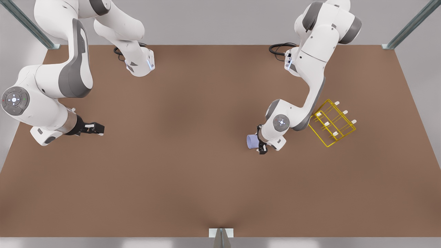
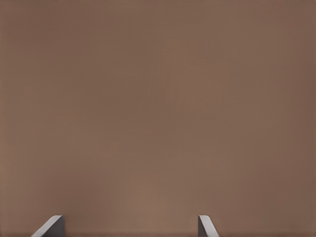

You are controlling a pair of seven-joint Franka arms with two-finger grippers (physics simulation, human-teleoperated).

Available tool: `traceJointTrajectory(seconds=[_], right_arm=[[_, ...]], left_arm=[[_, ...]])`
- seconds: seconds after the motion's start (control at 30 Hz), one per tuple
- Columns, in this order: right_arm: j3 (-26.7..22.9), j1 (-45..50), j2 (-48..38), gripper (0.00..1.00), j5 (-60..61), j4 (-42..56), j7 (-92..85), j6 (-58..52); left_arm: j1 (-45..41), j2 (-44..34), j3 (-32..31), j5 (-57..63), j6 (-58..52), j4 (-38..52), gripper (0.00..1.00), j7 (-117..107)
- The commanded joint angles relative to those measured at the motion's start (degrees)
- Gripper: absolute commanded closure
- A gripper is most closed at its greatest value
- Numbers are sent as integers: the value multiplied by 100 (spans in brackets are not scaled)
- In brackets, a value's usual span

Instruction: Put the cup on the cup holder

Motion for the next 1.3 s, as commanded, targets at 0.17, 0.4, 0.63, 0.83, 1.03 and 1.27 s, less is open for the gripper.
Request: traceJointTrajectory(seconds=[0.17, 0.4, 0.63, 0.83, 1.03, 1.27], right_arm=[[-3, 21, -8, 0, -6, -6, 37, -6], [-3, 21, 0, 0, -23, -6, 37, 29], [-3, 13, 0, 0, -23, -24, 37, 29], [-3, 13, -8, 0, -23, -24, 46, 29], [-3, 13, 0, 0, -23, -24, 46, 29], [-3, 21, 0, 0, -32, -15, 46, 29]], left_arm=[[-7, -15, -1, -8, -105, -189, 0, -970], [-16, 178, -1, -8, 150, -172, 0, -970], [-165, 459, -1, 36, 194, -145, 0, -970], [-165, 407, -1, -17, 106, -84, 27, -1066], [-95, 319, 324, 132, -3373, 1822, 26, -1049], [-5025, 890, 6810, 2013, -4061, 884, 26, 735]])
